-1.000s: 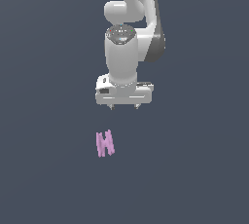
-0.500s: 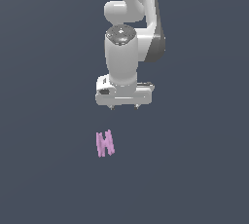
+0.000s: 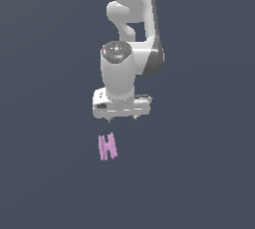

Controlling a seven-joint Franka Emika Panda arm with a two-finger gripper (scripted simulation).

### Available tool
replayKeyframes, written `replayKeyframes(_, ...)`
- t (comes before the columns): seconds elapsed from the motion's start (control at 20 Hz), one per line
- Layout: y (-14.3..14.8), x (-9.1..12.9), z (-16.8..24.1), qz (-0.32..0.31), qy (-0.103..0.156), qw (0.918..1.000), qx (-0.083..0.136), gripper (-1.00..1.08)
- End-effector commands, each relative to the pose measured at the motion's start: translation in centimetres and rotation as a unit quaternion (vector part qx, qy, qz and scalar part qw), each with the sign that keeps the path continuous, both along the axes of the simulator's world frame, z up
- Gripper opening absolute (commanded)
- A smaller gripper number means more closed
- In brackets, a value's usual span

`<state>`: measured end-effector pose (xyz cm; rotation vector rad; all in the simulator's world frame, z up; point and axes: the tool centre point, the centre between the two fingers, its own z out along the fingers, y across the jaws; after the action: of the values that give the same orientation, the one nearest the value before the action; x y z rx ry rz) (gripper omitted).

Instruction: Pick up the object and move it to a goal position.

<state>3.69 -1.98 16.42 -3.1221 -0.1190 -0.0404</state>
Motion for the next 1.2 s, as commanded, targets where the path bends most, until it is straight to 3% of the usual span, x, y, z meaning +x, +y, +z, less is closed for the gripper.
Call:
replayKeyframes(0.0,-0.9,0.9,-1.1,0.011,0.002,0.9999,-0.002,1.0)
replayKeyframes(0.55,-5.4,4.8,-7.2,0.067,0.009,0.9977,-0.009,1.0)
replayKeyframes(1.15,-7.1,5.7,-9.5,0.085,0.012,0.9963,-0.01,1.0)
